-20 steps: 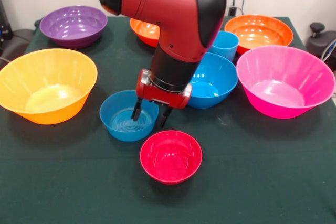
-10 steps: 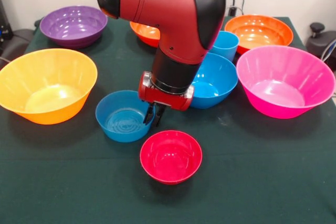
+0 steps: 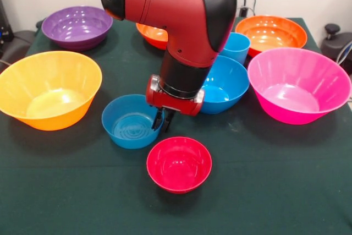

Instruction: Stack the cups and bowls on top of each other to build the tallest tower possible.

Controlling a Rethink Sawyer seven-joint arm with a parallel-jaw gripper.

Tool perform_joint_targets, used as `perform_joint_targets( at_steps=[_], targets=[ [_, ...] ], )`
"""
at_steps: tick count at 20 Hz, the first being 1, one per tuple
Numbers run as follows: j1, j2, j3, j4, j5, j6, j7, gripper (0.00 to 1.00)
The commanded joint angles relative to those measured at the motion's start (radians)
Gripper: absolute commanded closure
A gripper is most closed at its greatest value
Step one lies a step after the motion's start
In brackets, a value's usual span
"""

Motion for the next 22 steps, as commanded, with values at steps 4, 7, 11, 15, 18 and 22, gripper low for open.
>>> perform_joint_targets(
  at_steps=[4,7,11,15,18,22],
  targets=[
    [0.030,-0.031,0.093,-0.033,-0.035,0.197,-0.102,1.00],
    [0.038,-0.034,0.079,-0.066,-0.034,0.246,-0.095,1.00],
    [0.040,-0.023,0.068,-0.120,-0.038,0.299,-0.087,1.00],
    [0.041,-0.009,0.064,-0.176,-0.044,0.345,-0.084,1.00],
    [0.042,0.012,0.069,-0.229,-0.044,0.373,-0.082,1.00],
    [0.046,0.056,0.074,-0.331,-0.038,0.426,-0.071,1.00]
  ],
)
